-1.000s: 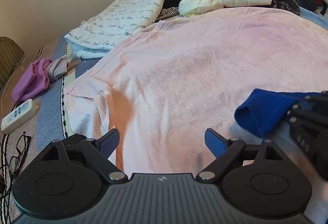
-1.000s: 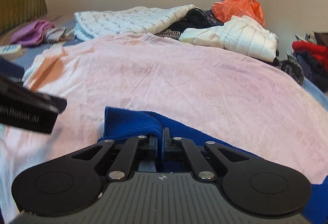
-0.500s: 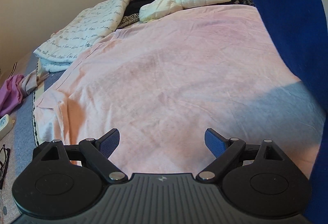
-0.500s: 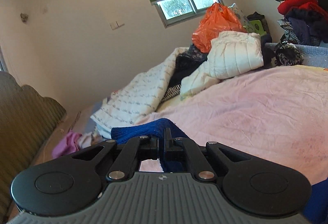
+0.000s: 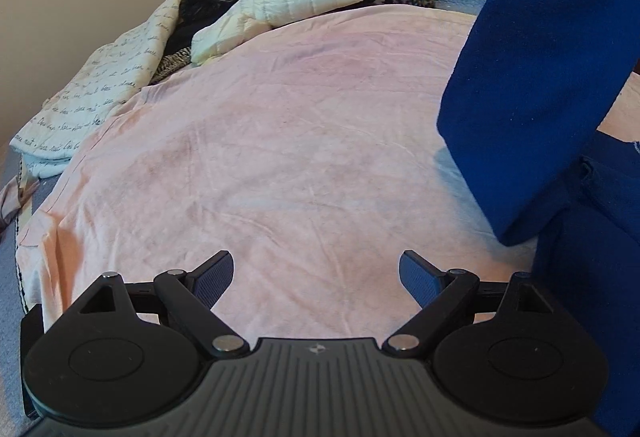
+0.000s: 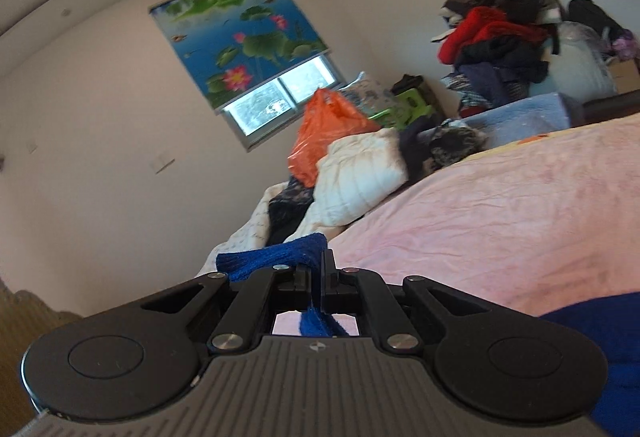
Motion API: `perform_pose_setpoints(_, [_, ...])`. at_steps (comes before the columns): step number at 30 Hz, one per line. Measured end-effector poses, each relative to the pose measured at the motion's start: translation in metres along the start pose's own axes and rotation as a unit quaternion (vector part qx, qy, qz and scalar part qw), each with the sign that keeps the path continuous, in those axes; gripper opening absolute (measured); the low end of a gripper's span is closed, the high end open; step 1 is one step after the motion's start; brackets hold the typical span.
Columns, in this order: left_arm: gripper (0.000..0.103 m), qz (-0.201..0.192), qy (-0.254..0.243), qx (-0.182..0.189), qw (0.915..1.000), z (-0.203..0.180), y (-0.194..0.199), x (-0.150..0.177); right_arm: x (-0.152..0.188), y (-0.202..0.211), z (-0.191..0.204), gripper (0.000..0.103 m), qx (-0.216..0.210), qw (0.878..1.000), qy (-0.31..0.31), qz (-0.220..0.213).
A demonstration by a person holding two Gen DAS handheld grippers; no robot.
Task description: Fold small clothes
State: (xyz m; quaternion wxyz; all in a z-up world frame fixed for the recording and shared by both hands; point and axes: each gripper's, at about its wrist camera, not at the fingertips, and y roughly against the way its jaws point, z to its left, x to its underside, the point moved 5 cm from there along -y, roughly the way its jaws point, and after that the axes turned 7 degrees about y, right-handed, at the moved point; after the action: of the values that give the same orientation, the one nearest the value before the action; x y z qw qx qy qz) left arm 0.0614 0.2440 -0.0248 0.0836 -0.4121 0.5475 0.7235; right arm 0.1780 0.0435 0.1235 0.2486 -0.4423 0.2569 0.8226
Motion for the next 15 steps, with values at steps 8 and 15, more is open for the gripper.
perform_pose_setpoints(8, [0.091, 0.002, -0.053, 0.033, 0.9981, -0.059, 0.01, 0.005, 0.036, 0.071, -0.09, 0.006, 0.105, 0.992, -0.055, -0.049])
perform_pose_setpoints(15, [0.091, -0.009, -0.096, 0.067, 0.993, -0.109, 0.024, 0.012, 0.092, 0.157, -0.183, 0.007, 0.2, 0.956, -0.186, -0.107])
